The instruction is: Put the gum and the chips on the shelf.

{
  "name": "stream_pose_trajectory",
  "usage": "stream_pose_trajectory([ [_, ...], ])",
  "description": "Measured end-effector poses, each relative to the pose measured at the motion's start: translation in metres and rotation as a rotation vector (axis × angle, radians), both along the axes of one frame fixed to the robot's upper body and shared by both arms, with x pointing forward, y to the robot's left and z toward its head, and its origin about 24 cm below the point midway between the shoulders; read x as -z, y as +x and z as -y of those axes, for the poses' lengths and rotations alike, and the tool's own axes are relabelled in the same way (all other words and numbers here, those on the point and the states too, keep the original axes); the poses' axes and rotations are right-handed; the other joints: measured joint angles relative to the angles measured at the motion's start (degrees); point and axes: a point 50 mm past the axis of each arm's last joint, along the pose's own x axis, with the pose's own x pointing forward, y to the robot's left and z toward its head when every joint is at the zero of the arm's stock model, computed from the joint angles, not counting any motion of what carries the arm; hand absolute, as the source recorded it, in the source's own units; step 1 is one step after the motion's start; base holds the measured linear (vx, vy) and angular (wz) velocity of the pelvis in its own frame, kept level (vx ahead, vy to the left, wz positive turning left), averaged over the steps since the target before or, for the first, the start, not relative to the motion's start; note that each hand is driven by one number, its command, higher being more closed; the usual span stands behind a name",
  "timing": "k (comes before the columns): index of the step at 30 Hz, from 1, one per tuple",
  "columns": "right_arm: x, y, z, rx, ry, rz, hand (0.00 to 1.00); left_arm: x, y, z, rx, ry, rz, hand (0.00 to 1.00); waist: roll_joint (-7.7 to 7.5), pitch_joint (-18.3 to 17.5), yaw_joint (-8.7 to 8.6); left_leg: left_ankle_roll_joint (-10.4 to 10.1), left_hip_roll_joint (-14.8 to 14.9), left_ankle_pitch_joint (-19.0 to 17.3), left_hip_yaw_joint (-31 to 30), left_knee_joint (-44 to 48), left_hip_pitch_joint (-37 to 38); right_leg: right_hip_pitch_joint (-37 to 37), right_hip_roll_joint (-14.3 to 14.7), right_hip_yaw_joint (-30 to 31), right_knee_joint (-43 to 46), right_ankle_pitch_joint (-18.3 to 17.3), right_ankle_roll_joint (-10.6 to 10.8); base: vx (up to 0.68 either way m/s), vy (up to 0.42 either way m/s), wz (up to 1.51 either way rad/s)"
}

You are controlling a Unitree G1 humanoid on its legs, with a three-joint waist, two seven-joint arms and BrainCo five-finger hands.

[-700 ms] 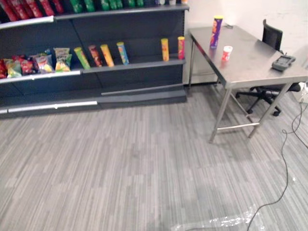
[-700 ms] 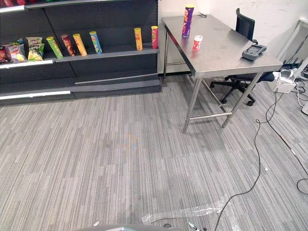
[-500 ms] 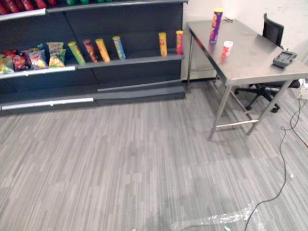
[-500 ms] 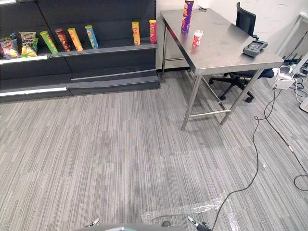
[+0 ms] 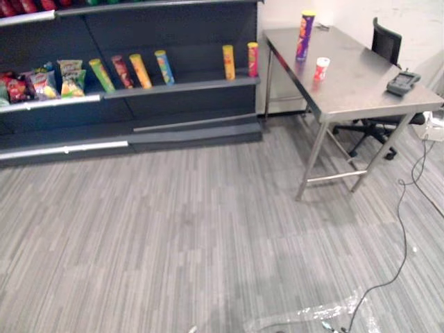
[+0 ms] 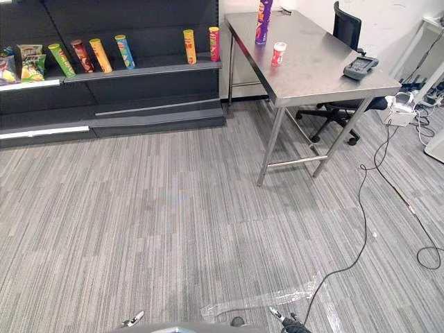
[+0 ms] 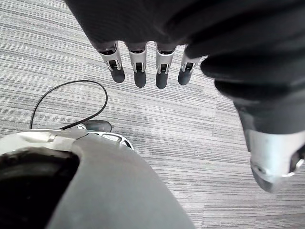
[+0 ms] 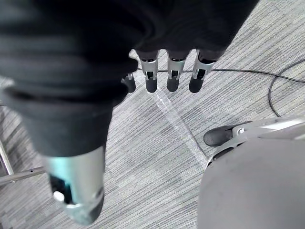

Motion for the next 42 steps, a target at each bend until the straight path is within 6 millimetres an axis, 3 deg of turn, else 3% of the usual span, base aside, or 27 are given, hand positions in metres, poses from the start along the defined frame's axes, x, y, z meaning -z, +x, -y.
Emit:
stream_pose_trajectory([
  [21,-0.001,0.001,0.001,0.031,-0.003,0.011,0.0,0.0,0.005,-0.001,0.013,0.011,0.005,0.0,-0.47,0.4,0.13,0.1,0.1,0.0,-1.2,1.1,-2.2,-2.2,-0.3,-1.3,1.8,-0.2,-0.4,-0.02,-0.023,0.02],
  [22,-0.002,0.007,0.002,0.027,-0.007,0.024,0.0,-0.001,0.01,-0.001,0.021,0.016,0.016,0.0,-0.07,0.7,0.05,0.2,0.1,0.1,-1.7,1.8,-3.6,-4.3,-0.8,-2.1,4.7,-1.5,-1.0,-0.06,-0.019,0.17],
  [27,-0.002,0.016,0.0,0.056,0.005,0.05,0.0,-0.003,0.021,-0.006,0.026,0.046,0.039,0.0,-1.42,3.4,-0.2,-0.3,-0.7,0.7,-2.9,2.4,-5.0,-10.9,-3.8,-3.8,18.3,-9.1,-2.1,-0.06,-0.033,0.24],
  [28,-0.002,0.017,-0.001,0.057,0.008,0.053,0.0,-0.004,0.021,-0.008,-0.01,0.044,0.044,0.0,-2.0,3.7,-0.32,-1.5,-0.8,-0.2,-2.4,3.6,-5.2,-12.2,-4.6,-3.7,21.6,-11.5,-2.6,-0.02,-0.111,0.05],
  [29,-0.002,0.016,-0.004,0.062,0.018,0.055,0.0,-0.004,0.019,-0.011,-0.045,0.048,0.044,0.0,-2.6,3.9,-0.55,-3.9,0.5,-3.5,-0.8,11.6,-8.6,-13.2,-5.3,-3.6,24.4,-14.1,-3.7,0.0,-0.124,0.0],
  [30,-0.002,0.017,-0.004,0.064,0.021,0.058,0.0,-0.004,0.019,-0.012,-0.048,0.048,0.044,0.0,-2.74,4.0,-0.49,-4.1,1.1,-3.8,-0.2,14.4,-9.6,-13.2,-5.3,-3.5,24.6,-14.4,-4.0,0.0,-0.164,0.02],
  [32,-0.001,0.012,-0.003,0.13,0.045,0.066,0.0,-0.005,0.018,-0.016,-0.086,0.049,0.058,0.0,-3.4,5.5,-0.77,-2.6,6.5,-2.9,1.2,39.6,-21.5,-11.8,-5.1,-3.4,25.2,-15.2,-4.9,0.06,-0.17,0.0],
  [34,-0.002,0.008,0.001,0.144,0.039,0.063,0.0,-0.005,0.017,-0.013,-0.124,0.036,0.065,0.0,-2.5,6.2,-0.95,-3.2,7.8,-4.2,-1.1,47.1,-25.4,-10.0,-5.0,-3.4,25.9,-16.2,-5.2,0.14,-0.058,-0.03],
  [38,-0.002,0.007,0.004,0.162,0.04,0.063,0.0,-0.005,0.018,-0.011,-0.144,0.014,0.089,0.0,-2.09,6.4,-0.81,-2.6,7.8,-3.7,-3.2,37.5,-30.7,-6.4,-5.0,-2.2,23.8,-17.3,-3.5,0.25,0.05,-0.18],
  [40,-0.004,0.017,0.004,0.146,0.034,0.091,0.0,-0.005,0.019,-0.01,-0.178,0.002,0.105,0.0,-2.01,6.4,0.21,-3.0,7.1,2.5,-3.7,19.5,-30.3,-5.6,-5.4,0.7,22.5,-18.1,-1.9,0.31,0.145,-0.61],
  [42,-0.005,0.024,0.003,0.113,0.03,0.106,0.0,-0.005,0.018,-0.007,-0.184,-0.003,0.101,0.0,-1.44,6.4,0.38,-3.2,7.1,6.2,-5.5,9.7,-29.7,-3.5,-5.5,2.6,20.7,-18.8,-0.2,0.45,0.291,-0.59],
])
